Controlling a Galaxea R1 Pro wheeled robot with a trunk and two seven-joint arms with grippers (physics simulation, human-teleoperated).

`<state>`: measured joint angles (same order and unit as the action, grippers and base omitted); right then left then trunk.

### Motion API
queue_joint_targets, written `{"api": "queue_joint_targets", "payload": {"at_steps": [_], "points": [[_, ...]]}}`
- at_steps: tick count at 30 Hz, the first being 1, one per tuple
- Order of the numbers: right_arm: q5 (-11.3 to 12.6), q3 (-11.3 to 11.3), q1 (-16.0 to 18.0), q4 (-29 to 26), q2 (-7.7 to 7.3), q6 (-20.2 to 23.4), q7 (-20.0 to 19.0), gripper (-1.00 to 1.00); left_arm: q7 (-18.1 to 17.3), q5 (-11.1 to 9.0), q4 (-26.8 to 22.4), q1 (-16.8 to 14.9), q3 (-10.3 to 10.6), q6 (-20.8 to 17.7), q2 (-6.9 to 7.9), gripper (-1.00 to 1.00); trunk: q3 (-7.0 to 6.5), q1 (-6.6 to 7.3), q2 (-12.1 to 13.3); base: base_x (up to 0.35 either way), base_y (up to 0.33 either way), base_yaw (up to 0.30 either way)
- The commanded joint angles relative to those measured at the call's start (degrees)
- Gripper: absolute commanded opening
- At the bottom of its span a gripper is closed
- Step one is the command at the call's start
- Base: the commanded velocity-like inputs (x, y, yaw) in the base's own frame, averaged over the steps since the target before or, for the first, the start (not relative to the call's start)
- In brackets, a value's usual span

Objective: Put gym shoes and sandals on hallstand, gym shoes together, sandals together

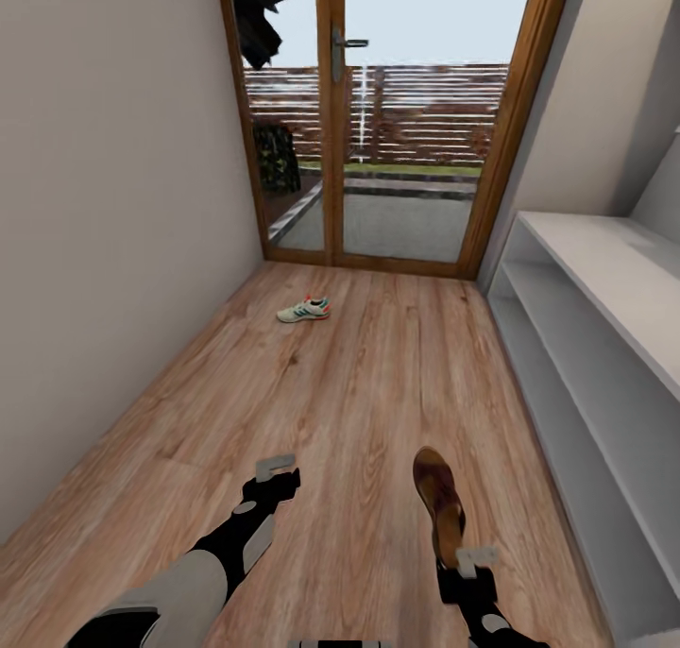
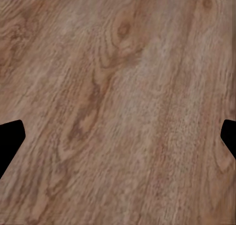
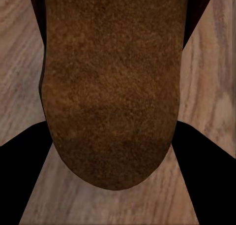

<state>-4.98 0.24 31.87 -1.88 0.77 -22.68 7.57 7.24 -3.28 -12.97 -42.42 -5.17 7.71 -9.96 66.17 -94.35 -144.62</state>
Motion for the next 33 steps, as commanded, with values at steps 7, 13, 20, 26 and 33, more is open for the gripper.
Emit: {"api": "queue_joint_targets", "payload": {"at_steps": [7, 13, 20, 26, 33], "points": [[-0.56, 0.02, 0.03, 0.04, 0.02, -0.04, 0.43, -1.00, -0.07, -0.34, 0.05, -0.04, -0.28, 0.20, -0.04, 1.00, 0.05, -0.02, -0.02, 0.350, -0.139, 0.000], [-0.56, 0.02, 0.03, 0.04, 0.02, -0.03, 0.43, -1.00, -0.05, -0.37, 0.05, -0.04, -0.28, 0.20, -0.04, 1.00, 0.05, -0.02, -0.02, 0.350, -0.139, 0.000], [-0.56, 0.02, 0.03, 0.04, 0.00, -0.01, 0.43, -1.00, -0.06, -0.35, 0.05, -0.04, -0.33, 0.20, -0.04, 1.00, 0.05, -0.02, -0.02, 0.350, -0.139, 0.000], [-0.52, 0.02, 0.03, 0.04, -0.19, 0.00, 0.43, -1.00, -0.05, -0.41, 0.05, -0.04, -0.33, 0.20, -0.04, 1.00, 0.05, -0.02, -0.02, 0.350, -0.139, 0.000], [-0.55, 0.02, 0.03, 0.05, -0.23, 0.00, 0.43, -1.00, -0.04, -0.41, 0.05, -0.04, -0.29, 0.18, -0.04, 1.00, 0.15, -0.02, -0.02, 0.350, -0.139, 0.000]]}}
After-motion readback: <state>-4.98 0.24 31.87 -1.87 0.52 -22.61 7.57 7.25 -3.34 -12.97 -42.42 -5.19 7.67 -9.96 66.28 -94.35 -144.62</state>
